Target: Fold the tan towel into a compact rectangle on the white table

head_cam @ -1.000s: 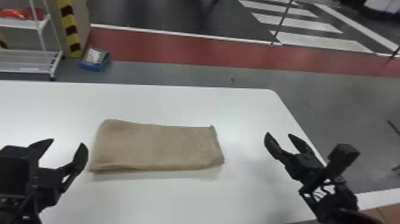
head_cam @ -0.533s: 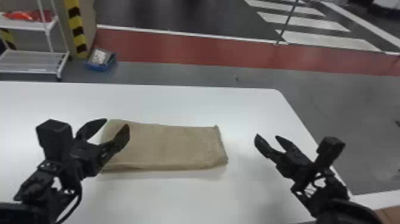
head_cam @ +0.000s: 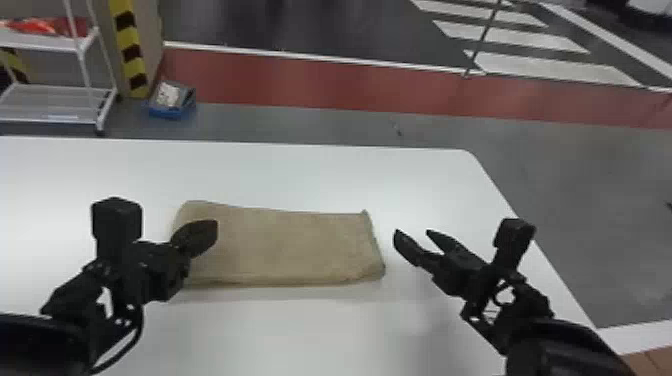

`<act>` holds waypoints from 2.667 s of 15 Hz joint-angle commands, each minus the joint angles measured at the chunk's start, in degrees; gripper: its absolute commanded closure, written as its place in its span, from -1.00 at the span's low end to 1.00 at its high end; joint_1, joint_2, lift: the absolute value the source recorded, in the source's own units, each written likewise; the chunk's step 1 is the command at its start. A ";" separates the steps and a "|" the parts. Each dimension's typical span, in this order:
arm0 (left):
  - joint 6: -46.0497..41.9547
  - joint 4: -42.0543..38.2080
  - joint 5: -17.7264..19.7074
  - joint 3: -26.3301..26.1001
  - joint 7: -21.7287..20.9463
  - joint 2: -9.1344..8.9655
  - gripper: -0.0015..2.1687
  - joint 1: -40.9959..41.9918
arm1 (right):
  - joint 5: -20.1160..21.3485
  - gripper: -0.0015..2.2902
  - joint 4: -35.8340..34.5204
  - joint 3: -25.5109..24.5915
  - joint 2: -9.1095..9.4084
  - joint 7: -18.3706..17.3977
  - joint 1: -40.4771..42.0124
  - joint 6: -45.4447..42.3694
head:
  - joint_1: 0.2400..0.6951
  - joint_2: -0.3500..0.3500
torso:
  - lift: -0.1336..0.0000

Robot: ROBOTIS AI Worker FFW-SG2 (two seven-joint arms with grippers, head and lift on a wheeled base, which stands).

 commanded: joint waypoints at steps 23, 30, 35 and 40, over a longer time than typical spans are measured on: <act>3.26 0.13 -2.29 -1.17 -0.24 1.28 0.56 0.23 | 6.72 -0.53 -4.06 8.72 0.47 -4.74 -5.59 21.77 | 1.00 -0.35 | -0.87; 6.43 0.13 -2.46 -1.26 -0.68 1.28 0.56 -0.04 | 4.44 -0.35 -4.32 8.20 0.38 -4.56 -6.29 22.83 | 1.00 -0.36 | -0.87; 8.71 0.13 -2.55 -1.88 -0.68 1.10 0.56 -0.12 | 1.98 -0.30 -6.16 8.37 0.29 -4.39 -7.52 23.18 | 1.00 -0.33 | -0.87; 10.65 0.13 -2.46 -4.51 -0.33 0.49 0.56 -0.56 | -2.51 -0.10 -9.24 10.48 0.21 -3.95 -9.54 26.52 | 1.00 -0.31 | -0.87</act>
